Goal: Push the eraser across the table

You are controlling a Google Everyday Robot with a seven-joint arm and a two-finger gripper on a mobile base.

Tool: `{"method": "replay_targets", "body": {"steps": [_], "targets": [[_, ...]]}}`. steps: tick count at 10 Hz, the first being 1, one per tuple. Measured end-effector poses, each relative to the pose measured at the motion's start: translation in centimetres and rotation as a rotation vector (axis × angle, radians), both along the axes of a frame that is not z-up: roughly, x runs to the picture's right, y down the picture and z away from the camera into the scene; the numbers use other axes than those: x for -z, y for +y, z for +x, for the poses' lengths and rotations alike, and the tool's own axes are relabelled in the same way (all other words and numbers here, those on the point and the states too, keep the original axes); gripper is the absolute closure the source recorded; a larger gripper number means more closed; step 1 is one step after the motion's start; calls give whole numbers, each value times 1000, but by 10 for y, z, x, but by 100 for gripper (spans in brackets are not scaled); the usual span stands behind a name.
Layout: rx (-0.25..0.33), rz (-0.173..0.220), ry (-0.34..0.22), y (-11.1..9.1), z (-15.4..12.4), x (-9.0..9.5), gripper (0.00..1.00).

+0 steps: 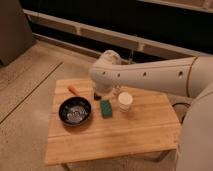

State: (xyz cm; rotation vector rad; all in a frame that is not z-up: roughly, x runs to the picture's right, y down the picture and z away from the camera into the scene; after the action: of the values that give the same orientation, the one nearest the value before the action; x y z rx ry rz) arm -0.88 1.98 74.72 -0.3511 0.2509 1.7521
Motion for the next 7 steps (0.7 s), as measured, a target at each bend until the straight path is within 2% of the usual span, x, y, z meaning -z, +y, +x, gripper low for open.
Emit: {"method": "replay_targets", "body": {"steps": [5,7], "targets": [[-1,-2,-4,-1,-3,-2,97],[-21,-5,6,-16,1,-18,97]]}}
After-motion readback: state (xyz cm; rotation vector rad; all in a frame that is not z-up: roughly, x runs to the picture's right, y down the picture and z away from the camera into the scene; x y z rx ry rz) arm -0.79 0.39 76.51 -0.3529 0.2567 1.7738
